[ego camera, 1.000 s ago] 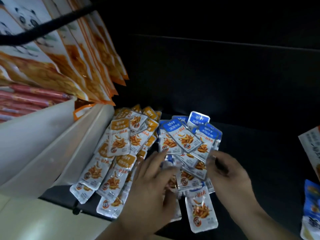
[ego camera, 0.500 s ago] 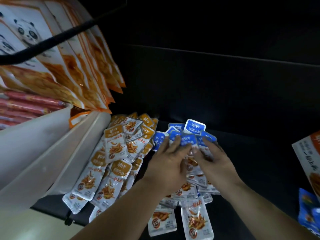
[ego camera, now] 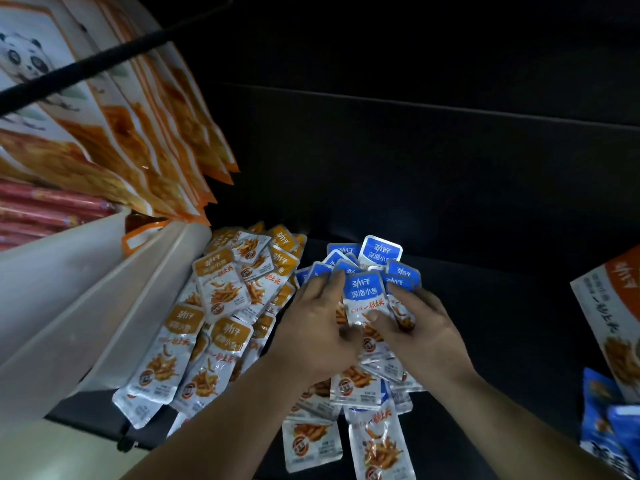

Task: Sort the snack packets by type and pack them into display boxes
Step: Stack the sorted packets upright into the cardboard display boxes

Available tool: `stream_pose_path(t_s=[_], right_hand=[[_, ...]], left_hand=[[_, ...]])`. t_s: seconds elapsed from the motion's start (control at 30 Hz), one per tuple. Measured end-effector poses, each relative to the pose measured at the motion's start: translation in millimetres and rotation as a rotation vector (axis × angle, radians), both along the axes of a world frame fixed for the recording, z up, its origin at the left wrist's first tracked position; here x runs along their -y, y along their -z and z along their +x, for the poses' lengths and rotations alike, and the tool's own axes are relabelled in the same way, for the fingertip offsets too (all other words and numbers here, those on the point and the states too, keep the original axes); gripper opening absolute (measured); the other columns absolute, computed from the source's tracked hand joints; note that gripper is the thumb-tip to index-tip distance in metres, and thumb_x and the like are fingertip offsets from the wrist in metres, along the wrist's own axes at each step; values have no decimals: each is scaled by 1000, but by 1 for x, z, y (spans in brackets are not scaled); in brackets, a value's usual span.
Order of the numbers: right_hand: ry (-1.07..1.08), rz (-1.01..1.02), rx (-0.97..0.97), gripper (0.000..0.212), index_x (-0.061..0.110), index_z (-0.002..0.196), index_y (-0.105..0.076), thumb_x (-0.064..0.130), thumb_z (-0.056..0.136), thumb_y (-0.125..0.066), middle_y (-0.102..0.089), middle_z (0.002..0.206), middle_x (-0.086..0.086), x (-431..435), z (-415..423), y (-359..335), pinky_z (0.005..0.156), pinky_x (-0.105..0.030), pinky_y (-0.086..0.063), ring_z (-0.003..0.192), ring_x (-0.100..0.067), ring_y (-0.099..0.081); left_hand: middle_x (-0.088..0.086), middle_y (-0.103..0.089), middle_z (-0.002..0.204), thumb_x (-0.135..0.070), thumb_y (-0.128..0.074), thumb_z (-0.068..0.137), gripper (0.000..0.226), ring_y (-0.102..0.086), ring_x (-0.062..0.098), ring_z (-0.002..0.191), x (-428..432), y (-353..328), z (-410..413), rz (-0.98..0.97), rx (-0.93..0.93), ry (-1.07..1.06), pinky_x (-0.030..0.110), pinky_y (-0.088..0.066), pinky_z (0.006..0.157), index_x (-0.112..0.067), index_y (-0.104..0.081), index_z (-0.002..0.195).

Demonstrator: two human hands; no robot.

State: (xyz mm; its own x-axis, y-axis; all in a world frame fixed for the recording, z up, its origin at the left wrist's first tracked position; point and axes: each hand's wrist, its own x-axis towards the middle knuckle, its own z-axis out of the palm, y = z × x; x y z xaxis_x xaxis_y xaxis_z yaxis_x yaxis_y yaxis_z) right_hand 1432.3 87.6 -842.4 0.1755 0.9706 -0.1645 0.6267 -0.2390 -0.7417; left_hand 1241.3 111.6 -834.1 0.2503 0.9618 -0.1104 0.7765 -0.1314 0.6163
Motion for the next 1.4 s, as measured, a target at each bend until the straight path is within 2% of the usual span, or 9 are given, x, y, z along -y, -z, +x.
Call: stream_pose_path(t_s=[0.13,0.27,0.47,0.63,0.77,0.9,1.07,1.23,1.4], right_hand=[[-31,8,33,61,43,145,-53,53,88,-74,-37,156,15,4,2,1,77,-2,-33,119,9,-41],[-25,12,-34,53,47,140,-55,51,90,-72,-41,147,20,4,5,0,80,-10,-44,113,4,-54],[-2,35,-63,55,48,140,-51,47,90,-74,-43,137,24,5,3,2,67,-3,-44,99,16,-56],[-2,69,-52,48,53,135,-52,47,91,-71,-42,148,20,5,1,3,76,-9,-42,104,6,-55],[-6,70,-66,45,54,133,-53,46,93,-70,-45,144,23,6,4,1,73,-5,-40,104,13,-55],[-4,80,-78,43,54,130,-54,44,92,-72,-46,136,26,5,5,-1,68,1,-41,101,32,-46],[-4,81,-87,44,60,122,-49,44,90,-75,-44,132,28,5,3,-2,68,4,-41,102,35,-43],[17,74,-52,45,56,130,-51,52,90,-70,-46,137,26,4,2,0,74,-9,-46,100,14,-57],[46,83,-67,49,48,138,-50,53,92,-67,-44,145,21,3,-6,6,75,-18,-51,108,1,-60]], left_hand=[[-23,-33,149,-37,-71,82,96,-47,2,133,-3,-3,-2,-69,136,1,30,-52,103,-37,-18,163],[-22,-30,158,-34,-77,84,95,-40,-2,139,-2,-3,2,31,172,-30,12,-42,103,-38,-22,161],[0,6,174,-57,-56,97,89,14,20,159,32,9,12,-8,-43,-29,50,-20,127,-38,1,163],[-4,-5,172,-46,-66,91,90,6,28,160,14,-3,23,-21,-40,-71,49,-19,126,-40,-10,161],[-12,-11,171,-45,-75,83,94,-5,16,160,1,-1,19,-27,43,-25,46,-27,126,-43,-21,160],[-17,-24,164,-46,-80,79,86,-18,-1,152,5,4,9,98,162,-46,16,-28,113,-46,-36,153],[-18,-42,138,-55,-77,77,81,-47,4,129,20,11,13,182,166,-152,35,-55,100,-43,-40,148],[-22,-40,147,-40,-78,81,82,-54,-6,117,15,9,15,130,253,-126,19,-55,89,-47,-35,151],[-13,-32,159,-51,-62,95,69,-42,7,138,18,5,12,158,171,-96,31,-54,102,-42,-30,156]])
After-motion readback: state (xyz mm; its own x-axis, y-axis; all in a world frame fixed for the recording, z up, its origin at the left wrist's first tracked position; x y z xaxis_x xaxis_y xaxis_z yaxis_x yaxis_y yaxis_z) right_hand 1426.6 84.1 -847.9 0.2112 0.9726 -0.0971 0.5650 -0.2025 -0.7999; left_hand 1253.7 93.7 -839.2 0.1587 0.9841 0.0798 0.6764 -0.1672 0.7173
